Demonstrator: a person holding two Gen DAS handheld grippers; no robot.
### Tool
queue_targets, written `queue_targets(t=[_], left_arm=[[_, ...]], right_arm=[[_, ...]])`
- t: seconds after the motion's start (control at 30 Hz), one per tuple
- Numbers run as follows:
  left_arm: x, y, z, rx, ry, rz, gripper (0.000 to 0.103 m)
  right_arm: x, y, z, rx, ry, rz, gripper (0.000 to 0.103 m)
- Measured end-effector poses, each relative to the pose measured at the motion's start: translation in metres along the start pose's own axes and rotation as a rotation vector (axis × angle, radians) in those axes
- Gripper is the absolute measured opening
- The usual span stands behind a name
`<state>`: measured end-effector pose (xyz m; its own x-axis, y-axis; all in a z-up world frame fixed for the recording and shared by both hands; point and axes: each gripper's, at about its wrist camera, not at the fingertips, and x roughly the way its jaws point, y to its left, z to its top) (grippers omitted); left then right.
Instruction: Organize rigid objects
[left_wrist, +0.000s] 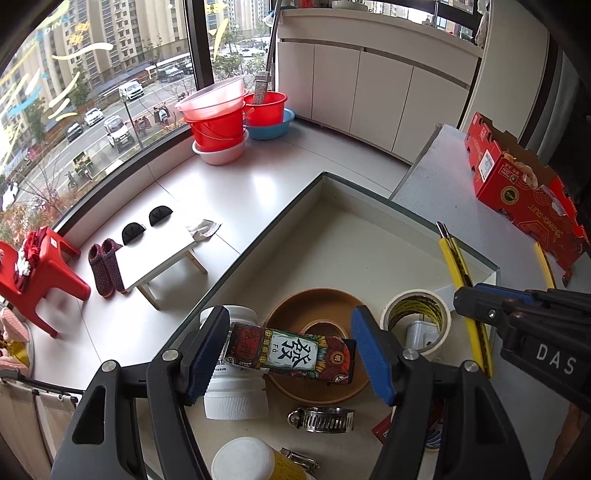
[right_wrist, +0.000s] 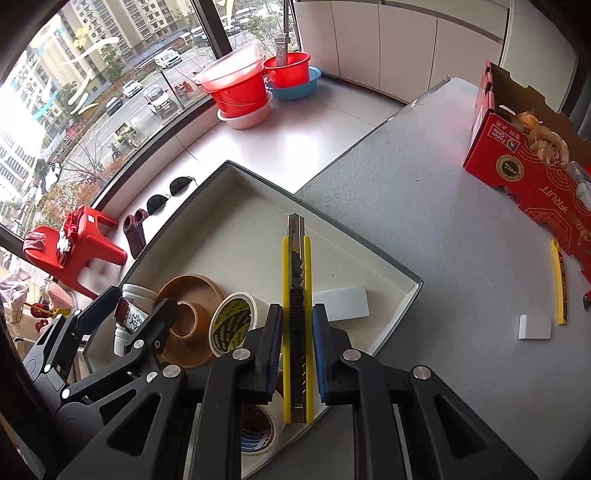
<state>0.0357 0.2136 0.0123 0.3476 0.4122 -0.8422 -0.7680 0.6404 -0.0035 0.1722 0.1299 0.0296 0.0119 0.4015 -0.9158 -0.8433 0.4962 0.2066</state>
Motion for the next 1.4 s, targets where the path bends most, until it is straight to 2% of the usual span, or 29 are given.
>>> queue_targets(t=[0.1, 0.13, 0.17, 0.23, 0.27, 0.4, 0.53, 0.63, 0.73, 0.83, 0.93, 1.07, 1.4], left_arm=[[0.001, -0.002, -0.002, 0.003, 0.012, 0.0, 0.086], [0.001, -0.002, -0.003, 0.004, 0.011, 0.005, 0.087], [0.0, -0.001, -0.004, 0.004, 0.01, 0.008, 0.091], [-0.002, 0.0, -0.006, 0.007, 0.007, 0.012, 0.103], [-0.004, 0.001, -0.008, 0.01, 0.001, 0.01, 0.103], [-0.015, 0.003, -0.01, 0.011, -0.013, -0.026, 0.103], [-0.031, 0.005, -0.015, 0.027, -0.045, 0.017, 0.103], [-0.047, 0.008, -0.024, 0.023, -0.051, 0.007, 0.103], [-0.057, 0.012, -0.034, 0.009, -0.019, -0.017, 0.103], [-0.065, 0.013, -0.046, -0.003, 0.014, 0.043, 0.103], [-0.069, 0.018, -0.056, -0.034, 0.063, 0.078, 0.103], [-0.071, 0.024, -0.063, -0.092, 0.113, 0.041, 0.103], [-0.085, 0.023, -0.069, -0.1, 0.114, 0.019, 0.103]], right_arm=[[-0.001, 0.002, -0.003, -0.013, 0.001, -0.009, 0.017], [-0.002, 0.002, -0.003, -0.014, 0.003, -0.015, 0.02], [-0.003, 0.002, -0.004, -0.013, 0.005, -0.018, 0.027], [-0.01, 0.001, -0.005, -0.006, -0.038, -0.07, 0.089], [-0.016, 0.0, -0.006, -0.011, -0.068, -0.074, 0.096], [-0.03, 0.001, -0.01, -0.021, -0.084, -0.07, 0.097], [-0.042, 0.002, -0.019, -0.003, -0.092, -0.064, 0.102], [-0.051, 0.008, -0.028, -0.011, -0.103, -0.045, 0.102], [-0.058, 0.017, -0.036, -0.021, -0.101, -0.013, 0.102], [-0.062, 0.028, -0.044, -0.043, -0.083, 0.006, 0.102], [-0.063, 0.038, -0.051, -0.067, -0.045, -0.01, 0.102], [-0.066, 0.046, -0.058, -0.082, -0.022, -0.036, 0.102], [-0.076, 0.059, -0.069, -0.117, -0.01, -0.059, 0.102]])
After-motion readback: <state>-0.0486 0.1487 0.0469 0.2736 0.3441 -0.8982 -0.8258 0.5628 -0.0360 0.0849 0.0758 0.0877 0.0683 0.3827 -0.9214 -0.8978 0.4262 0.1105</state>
